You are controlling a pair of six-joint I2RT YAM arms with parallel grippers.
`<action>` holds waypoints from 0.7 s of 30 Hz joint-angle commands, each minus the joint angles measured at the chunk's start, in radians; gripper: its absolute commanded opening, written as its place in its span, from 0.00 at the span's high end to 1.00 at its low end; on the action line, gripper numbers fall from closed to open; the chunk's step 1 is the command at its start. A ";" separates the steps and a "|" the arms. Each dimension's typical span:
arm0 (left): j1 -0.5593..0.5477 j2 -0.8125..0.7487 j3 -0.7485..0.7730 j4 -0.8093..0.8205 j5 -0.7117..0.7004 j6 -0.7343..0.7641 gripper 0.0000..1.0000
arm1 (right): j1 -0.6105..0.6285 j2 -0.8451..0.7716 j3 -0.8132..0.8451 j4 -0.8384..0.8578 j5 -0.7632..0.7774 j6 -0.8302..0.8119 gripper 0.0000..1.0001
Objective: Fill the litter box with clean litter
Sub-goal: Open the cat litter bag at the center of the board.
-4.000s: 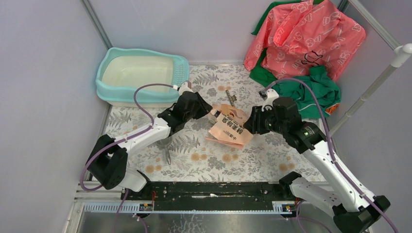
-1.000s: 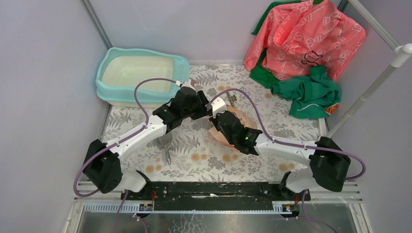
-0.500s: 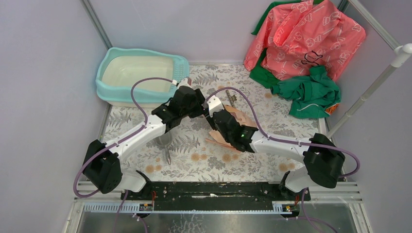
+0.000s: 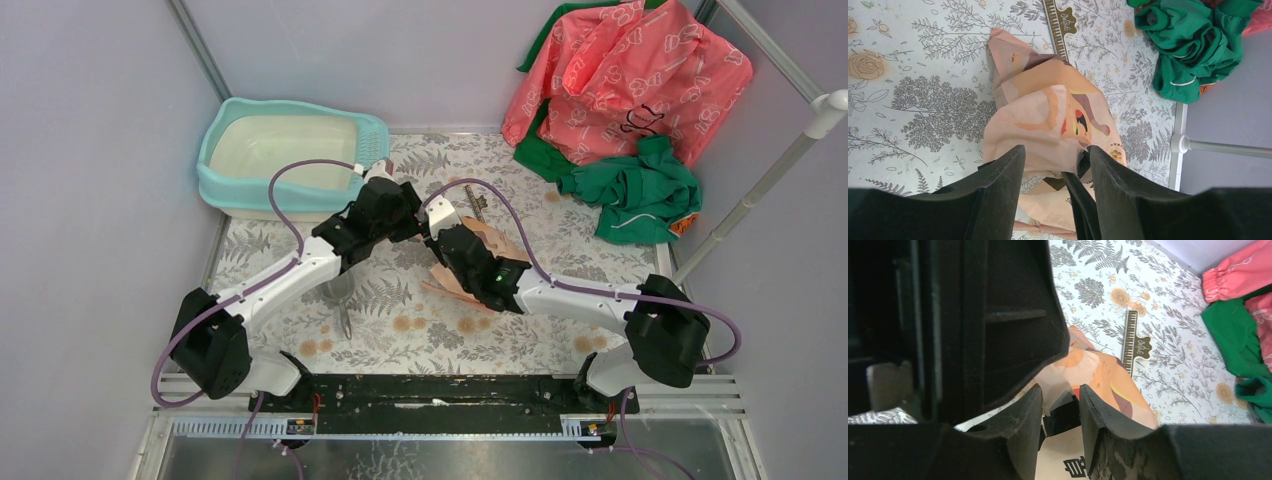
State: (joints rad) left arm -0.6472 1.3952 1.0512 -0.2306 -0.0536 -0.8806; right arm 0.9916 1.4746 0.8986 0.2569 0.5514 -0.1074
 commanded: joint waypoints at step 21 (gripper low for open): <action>0.013 -0.230 -0.111 -0.036 -0.124 -0.021 0.14 | -0.125 0.056 0.163 -0.229 -0.008 0.008 0.60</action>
State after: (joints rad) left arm -0.6247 1.2472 0.9546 -0.2451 -0.2295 -0.9100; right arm 0.9707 1.5085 1.0294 0.1101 0.4763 -0.1398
